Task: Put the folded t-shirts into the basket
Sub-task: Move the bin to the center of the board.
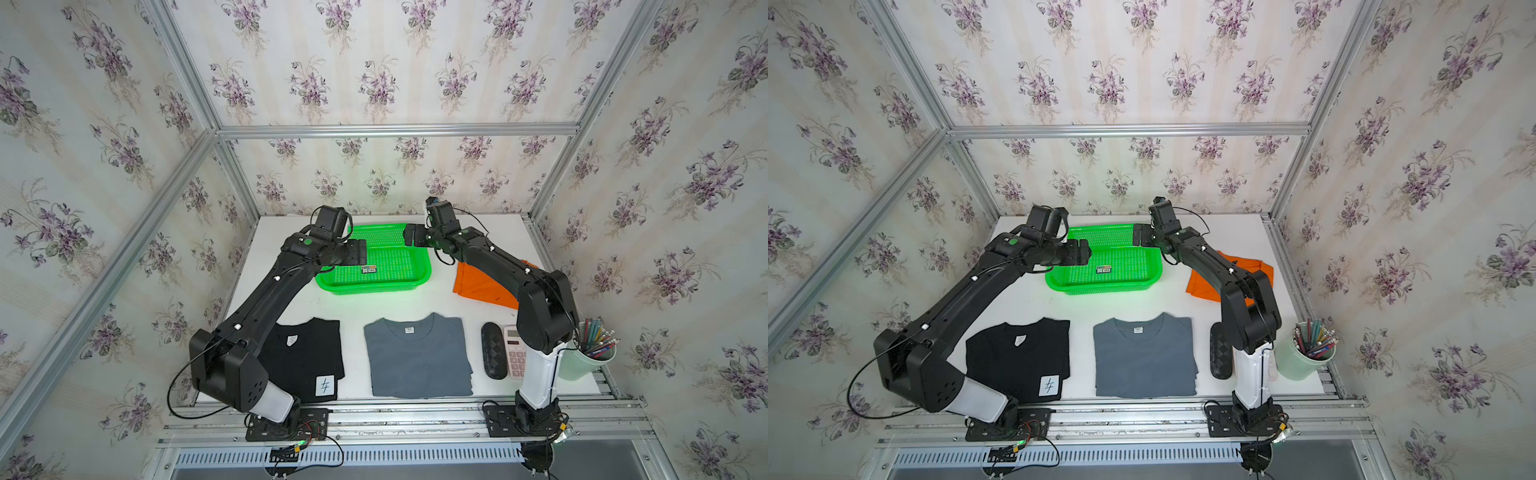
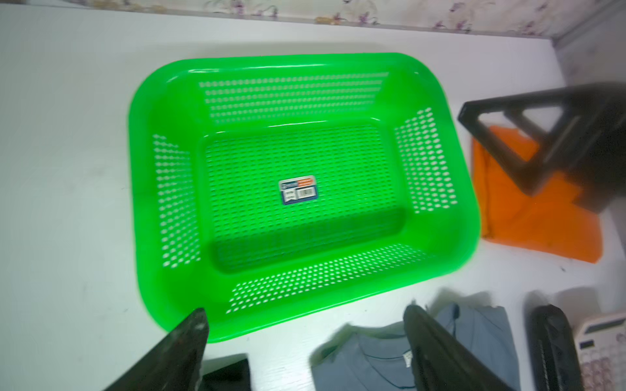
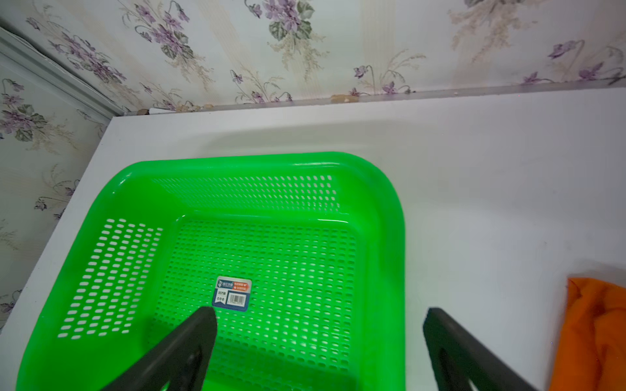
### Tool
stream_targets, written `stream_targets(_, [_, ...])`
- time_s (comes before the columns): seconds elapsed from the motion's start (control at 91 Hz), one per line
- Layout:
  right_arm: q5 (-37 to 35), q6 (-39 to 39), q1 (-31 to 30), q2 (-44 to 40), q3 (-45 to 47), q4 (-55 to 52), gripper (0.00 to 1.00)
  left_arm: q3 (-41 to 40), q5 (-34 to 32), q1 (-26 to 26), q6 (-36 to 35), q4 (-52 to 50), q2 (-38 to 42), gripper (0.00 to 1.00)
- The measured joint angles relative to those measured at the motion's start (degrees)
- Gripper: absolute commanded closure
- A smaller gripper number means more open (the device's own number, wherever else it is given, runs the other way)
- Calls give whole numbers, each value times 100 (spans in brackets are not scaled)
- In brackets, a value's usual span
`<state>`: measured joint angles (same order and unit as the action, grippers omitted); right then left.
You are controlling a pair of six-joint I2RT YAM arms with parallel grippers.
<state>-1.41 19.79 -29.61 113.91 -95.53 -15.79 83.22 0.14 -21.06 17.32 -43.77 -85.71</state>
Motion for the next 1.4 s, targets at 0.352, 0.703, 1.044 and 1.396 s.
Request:
stream_targets(0.352, [-168,17,-50,1252,-1093,-254,0,-787,-186,667,83,48,634,8])
stream_targets(0.703, [-761,-330,-28,1449,-975,-684,0,-1003,-42,754,199,247,520,9])
stream_targets(1.044, [-933,-463,278,544,-142,-841,0,-1104,560,748,382,411,111,10])
stream_targets(1.396, [-417,-490,127,-2518,2002,326,0,-1733,1172,144,236,723,485,12])
